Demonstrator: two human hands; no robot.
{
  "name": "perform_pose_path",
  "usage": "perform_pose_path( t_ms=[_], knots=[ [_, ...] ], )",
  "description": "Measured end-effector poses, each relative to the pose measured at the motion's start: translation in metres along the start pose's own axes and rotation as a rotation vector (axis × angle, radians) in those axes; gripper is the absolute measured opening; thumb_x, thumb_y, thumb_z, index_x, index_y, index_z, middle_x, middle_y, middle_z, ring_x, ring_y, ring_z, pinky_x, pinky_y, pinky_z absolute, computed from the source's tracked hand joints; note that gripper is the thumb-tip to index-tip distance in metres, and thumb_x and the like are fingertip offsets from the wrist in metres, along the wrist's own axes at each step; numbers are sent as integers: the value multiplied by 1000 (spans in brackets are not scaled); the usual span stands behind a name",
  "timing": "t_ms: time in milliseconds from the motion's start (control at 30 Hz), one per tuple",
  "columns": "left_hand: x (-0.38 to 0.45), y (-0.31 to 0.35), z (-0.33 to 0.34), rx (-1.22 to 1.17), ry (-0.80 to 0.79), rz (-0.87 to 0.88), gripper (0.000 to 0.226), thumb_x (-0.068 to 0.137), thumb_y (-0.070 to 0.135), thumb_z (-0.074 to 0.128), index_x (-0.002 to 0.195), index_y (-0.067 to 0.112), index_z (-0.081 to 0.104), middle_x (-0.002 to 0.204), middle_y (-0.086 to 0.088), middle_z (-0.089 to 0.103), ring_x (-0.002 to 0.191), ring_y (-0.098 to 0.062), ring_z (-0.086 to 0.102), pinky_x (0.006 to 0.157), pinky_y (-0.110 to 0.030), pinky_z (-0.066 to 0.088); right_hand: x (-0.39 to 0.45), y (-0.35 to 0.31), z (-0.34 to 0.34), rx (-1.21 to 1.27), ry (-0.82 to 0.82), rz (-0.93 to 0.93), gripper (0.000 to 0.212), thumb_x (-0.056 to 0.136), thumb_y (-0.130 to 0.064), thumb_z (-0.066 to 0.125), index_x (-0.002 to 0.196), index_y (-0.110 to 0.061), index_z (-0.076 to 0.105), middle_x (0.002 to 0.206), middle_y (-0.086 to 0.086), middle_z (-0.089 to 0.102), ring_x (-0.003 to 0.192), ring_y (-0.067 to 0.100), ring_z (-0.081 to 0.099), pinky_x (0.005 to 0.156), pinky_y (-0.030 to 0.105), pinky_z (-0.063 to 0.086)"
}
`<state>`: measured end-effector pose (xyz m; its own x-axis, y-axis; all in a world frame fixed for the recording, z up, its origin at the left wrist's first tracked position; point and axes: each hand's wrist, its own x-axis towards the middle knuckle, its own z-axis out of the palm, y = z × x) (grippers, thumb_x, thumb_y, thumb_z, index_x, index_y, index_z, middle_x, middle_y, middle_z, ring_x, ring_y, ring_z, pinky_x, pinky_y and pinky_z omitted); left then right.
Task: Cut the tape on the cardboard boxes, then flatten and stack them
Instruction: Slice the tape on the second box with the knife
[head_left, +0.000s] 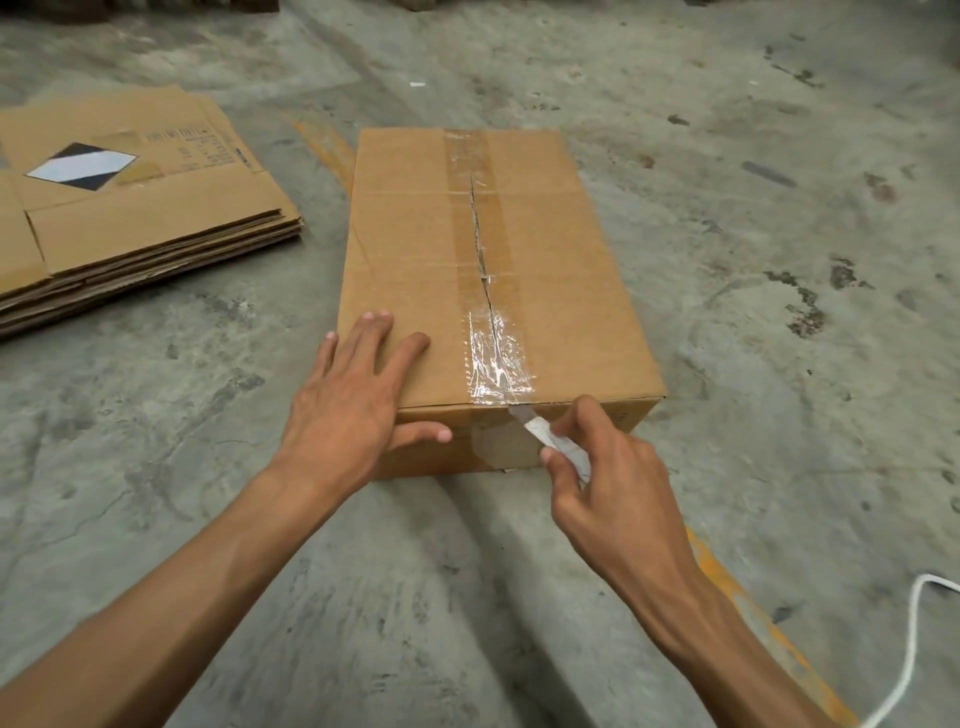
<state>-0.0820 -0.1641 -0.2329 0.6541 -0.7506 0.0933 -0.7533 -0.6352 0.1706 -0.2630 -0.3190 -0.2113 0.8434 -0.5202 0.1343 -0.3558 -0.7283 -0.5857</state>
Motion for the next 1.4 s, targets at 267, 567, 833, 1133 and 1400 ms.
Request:
perform_pose_path(
  t_ms=[267,567,833,1133,1400],
  knots=[
    [1,5,-5,65,-39,-24,97,69,84,33,146,26,26,155,-13,22,149,-28,15,120,-49,12,3,9,-7,-37,21,21,19,90,-22,59,91,-27,41,84,-6,64,67,17,54,57,32,33],
    [-1,2,0,-17,-65,-31,99,68,86,34,148,30,21,160,-9,14,150,-25,6,119,-52,19,6,6,-3,-28,28,-11,15,92,-21,55,93,-23,41,70,-7,53,54,12,43,49,33,28],
    [-5,-5,4,-67,-59,6,105,66,84,48,151,33,15,160,-10,11,150,-26,4,117,-54,23,8,-9,13,42,34,-56,17,92,-20,55,92,-25,39,72,-7,54,62,16,52,54,36,38],
    [-9,0,0,-114,-36,13,104,69,82,47,153,39,3,160,-7,6,149,-27,7,115,-57,23,28,-1,11,852,-181,415,16,95,-13,57,84,-15,46,63,1,41,39,5,31,37,20,23],
    [-9,-6,4,-96,-10,-37,88,78,87,23,153,44,3,163,-4,1,151,-23,-4,120,-50,17,16,-7,19,153,-49,-48,15,94,-22,55,94,-22,41,70,-7,53,58,10,47,52,31,33]
  ],
)
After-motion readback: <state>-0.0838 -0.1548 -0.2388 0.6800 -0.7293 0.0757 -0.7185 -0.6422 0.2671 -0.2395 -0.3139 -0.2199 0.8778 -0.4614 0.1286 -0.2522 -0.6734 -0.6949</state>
